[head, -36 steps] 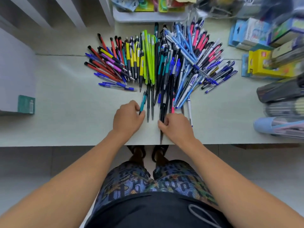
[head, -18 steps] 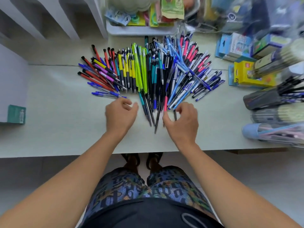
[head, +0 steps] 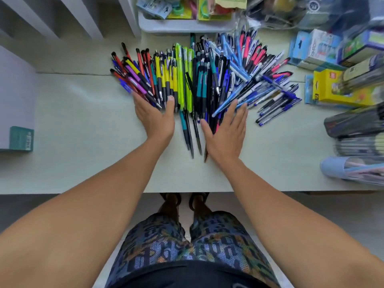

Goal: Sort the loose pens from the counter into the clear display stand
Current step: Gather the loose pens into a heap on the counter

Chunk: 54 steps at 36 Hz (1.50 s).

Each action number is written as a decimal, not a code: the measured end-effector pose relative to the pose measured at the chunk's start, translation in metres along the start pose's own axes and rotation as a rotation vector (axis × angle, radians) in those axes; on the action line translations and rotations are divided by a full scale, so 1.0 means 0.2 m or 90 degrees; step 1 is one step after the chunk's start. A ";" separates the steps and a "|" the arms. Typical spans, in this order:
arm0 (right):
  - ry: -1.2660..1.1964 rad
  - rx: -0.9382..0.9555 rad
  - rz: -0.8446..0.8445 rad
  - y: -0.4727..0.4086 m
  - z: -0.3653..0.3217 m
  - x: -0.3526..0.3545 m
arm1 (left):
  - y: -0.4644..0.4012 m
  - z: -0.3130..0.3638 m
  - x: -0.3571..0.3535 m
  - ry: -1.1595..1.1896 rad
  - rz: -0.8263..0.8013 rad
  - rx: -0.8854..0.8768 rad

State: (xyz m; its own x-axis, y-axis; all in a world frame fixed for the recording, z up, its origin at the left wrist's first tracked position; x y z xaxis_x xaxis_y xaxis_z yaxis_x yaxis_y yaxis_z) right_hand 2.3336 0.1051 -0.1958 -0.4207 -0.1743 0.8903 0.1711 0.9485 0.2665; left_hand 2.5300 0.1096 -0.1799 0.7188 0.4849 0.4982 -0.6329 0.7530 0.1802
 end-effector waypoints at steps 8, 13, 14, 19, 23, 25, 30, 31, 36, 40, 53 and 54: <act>-0.447 -0.294 0.205 -0.23 0.17 0.37 | -0.28 0.00 0.12 0.168 0.087 0.104; -0.415 -0.416 0.101 -0.54 0.27 0.41 | -0.38 0.02 0.08 0.085 0.065 0.116; -0.390 -0.404 0.089 -0.58 0.26 0.40 | -0.38 0.03 0.05 0.060 0.057 0.105; -0.333 -0.367 0.069 -0.67 0.14 0.33 | -0.35 0.07 -0.06 -0.035 0.029 0.055; -0.346 -0.361 0.090 -0.69 0.08 0.28 | -0.35 0.10 -0.10 -0.060 0.017 0.051; -0.357 -0.362 0.094 -0.70 0.07 0.28 | -0.35 0.12 -0.12 -0.059 0.016 0.047; -0.378 -0.353 0.101 -0.70 0.02 0.28 | -0.35 0.16 -0.17 -0.048 0.016 0.057; -0.389 -0.349 0.106 -0.69 0.01 0.28 | -0.35 0.16 -0.17 -0.051 0.019 0.058; -0.500 -0.281 0.119 -0.66 -0.09 0.27 | -0.36 0.16 -0.16 -0.049 0.001 0.048; -0.552 -0.218 0.098 -0.63 -0.21 0.24 | -0.35 0.17 -0.16 -0.050 -0.019 0.039; -0.430 -0.154 0.047 -0.40 -0.06 0.33 | -0.26 0.13 -0.11 0.007 -0.168 -0.058; -0.371 -0.116 0.042 -0.30 -0.04 0.32 | -0.23 0.11 -0.10 0.008 -0.184 -0.073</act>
State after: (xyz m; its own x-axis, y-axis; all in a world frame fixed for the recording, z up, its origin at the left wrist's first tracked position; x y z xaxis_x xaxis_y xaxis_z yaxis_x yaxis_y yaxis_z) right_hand 2.3040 0.0342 -0.1519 -0.8129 0.1055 0.5728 0.3418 0.8827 0.3224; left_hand 2.5379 0.0557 -0.1787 0.8684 0.2480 0.4294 -0.3653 0.9055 0.2158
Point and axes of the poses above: each hand's wrist, its own y-axis away from the middle knuckle, its own x-axis out of the back of the hand, z = x × y, the point moved 4 cm from there along -y, towards the middle knuckle, and after that the axes turned 7 degrees about -x, right-handed, at the moved point
